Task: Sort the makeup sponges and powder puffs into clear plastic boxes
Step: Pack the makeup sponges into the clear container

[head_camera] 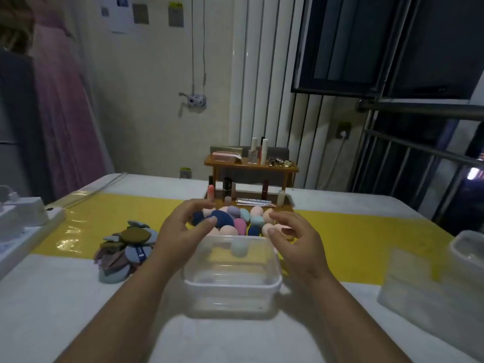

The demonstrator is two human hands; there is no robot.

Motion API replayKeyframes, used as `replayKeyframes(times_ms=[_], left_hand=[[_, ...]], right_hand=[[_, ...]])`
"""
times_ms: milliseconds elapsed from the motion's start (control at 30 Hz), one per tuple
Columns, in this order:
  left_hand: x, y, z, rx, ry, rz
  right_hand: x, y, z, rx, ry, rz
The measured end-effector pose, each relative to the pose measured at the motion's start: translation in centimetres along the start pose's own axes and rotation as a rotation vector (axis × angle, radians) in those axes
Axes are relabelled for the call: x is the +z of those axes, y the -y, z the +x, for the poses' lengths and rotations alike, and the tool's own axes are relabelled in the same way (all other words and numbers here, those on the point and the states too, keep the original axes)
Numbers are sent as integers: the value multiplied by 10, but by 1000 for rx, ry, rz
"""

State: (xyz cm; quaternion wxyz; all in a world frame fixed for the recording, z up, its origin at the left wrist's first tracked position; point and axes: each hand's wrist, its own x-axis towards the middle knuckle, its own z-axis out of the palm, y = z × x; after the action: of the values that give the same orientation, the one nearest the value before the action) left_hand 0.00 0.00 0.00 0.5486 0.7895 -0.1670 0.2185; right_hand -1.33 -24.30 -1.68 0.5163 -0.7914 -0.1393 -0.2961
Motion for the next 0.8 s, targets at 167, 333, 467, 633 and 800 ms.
replayKeyframes(times_ms=[167, 333, 467, 633, 800], left_hand=[[4, 0, -4, -4, 60, 37], [7, 1, -5, -14, 82, 74], [6, 0, -6, -35, 66, 67], [8, -1, -6, -38, 76, 80], [10, 3, -4, -129, 99, 111]], right_hand=[[-2, 2, -7, 28, 44, 9], [-7, 3, -11, 19, 146, 3], [-4, 5, -12, 15, 235, -15], [-3, 5, -12, 63, 339, -2], [-3, 1, -15, 131, 565, -59]])
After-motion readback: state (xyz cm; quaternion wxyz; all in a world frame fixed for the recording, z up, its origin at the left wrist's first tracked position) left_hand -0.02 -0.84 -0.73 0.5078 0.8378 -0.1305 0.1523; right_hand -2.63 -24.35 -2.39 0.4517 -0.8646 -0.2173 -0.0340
